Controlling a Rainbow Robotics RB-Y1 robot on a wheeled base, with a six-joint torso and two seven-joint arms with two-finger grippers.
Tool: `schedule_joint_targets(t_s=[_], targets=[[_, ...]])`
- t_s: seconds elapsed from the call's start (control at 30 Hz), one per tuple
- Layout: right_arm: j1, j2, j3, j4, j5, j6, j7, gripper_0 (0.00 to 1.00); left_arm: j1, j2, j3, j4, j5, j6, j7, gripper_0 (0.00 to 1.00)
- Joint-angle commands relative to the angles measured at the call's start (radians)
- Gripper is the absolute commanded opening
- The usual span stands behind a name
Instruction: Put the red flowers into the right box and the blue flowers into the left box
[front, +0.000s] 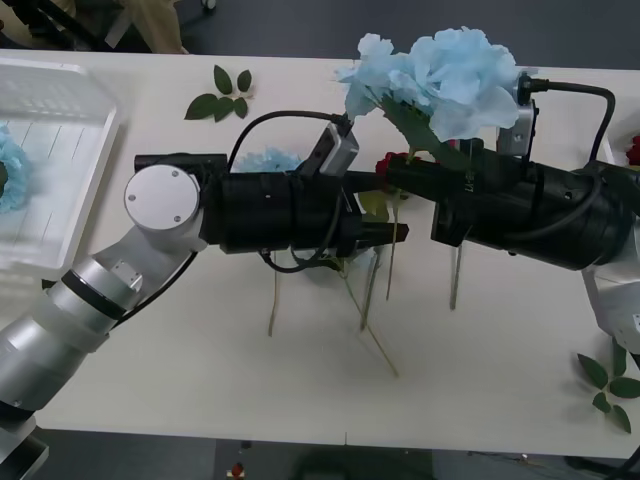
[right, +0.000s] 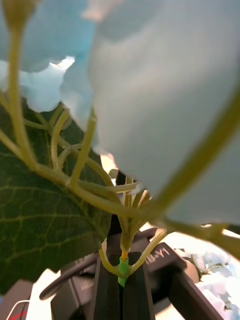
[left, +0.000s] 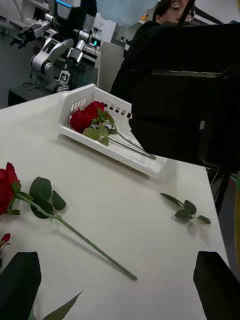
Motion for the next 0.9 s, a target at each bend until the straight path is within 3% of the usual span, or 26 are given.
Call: schedule_joint_targets(t_s=[0.03,0.37,0.6,0.77,0.9], targets=[[-0.045,0.02,0.017,-0.03,0.007,-0.034,0.015,0.0,-0.023,-0.001,-0.002,-0.015,0.016,-0.009,-0.007,0.89],[-0.048,0.031,-0.017,-0.015,0.009,-0.037,0.015,0.0,0.028,0.051,0.188,-0.015,-0.109,0.122,-0.032,0.9],[-0.05,0.026,-0.069,0.021,0.009,0.03,0.015,0.0,0.04,0.051,0.392,-0.015,-0.069,0.429,-0.015,0.9],[-0.05,0.02,-0.073,0.021,0.001,0.03,0.015,0.0,0.058,0.051,0.39,-0.015,0.002,0.459,-0.013,0.9],[-0.05,0.017,-0.075,0.021,0.001,0.032,0.015,0.0,0.06,0.051,0.311,-0.013,0.04,0.409,-0.007,0.9]])
